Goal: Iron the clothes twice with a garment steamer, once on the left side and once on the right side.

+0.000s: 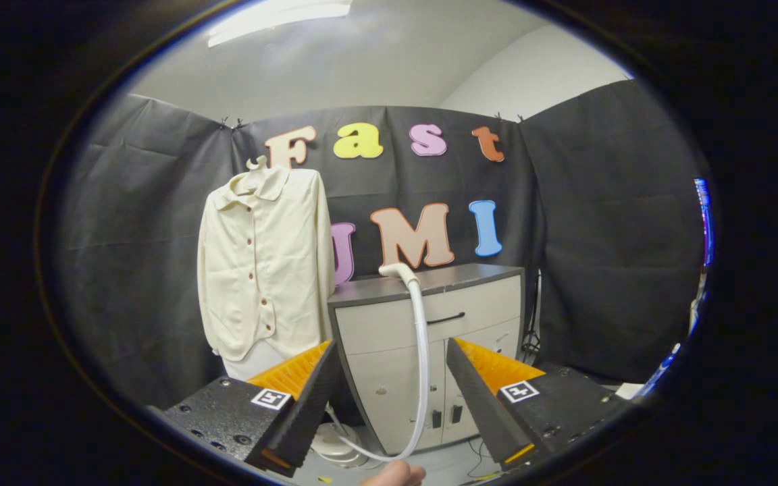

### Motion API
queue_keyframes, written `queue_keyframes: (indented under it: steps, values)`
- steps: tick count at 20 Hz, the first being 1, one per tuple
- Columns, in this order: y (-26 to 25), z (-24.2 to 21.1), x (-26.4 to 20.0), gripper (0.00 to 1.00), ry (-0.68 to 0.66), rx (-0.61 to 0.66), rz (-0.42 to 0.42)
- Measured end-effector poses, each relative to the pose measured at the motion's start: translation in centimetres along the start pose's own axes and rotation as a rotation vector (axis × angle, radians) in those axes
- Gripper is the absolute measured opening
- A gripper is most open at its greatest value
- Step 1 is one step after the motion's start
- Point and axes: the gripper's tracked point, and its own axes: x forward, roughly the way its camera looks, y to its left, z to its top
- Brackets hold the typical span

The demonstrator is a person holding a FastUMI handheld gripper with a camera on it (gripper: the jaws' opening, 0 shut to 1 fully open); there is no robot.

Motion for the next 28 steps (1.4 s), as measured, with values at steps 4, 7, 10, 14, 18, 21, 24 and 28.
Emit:
queue_keyframes:
  steps: [4, 7, 10, 14, 18, 21, 24, 28]
  values:
    - [1.3, 0.0, 2.6, 0.97, -0.001, -0.013, 0.019]
    - [1.9, 0.0, 5.3, 0.97, 0.013, -0.024, 0.033]
    - [2.0, 0.4, 8.7, 0.97, 0.025, -0.03, 0.042]
    - [1.7, 2.2, 14.8, 0.97, 0.03, -0.034, 0.041]
    - [0.3, 2.9, 22.1, 0.97, 0.088, -0.045, 0.012]
    - [-0.2, 3.6, 27.7, 0.97, 0.104, -0.062, 0.015]
    - [-0.8, 3.7, 33.7, 0.97, 0.139, -0.07, 0.016]
    - [-1.6, 3.3, 41.4, 0.97, 0.218, -0.076, 0.006]
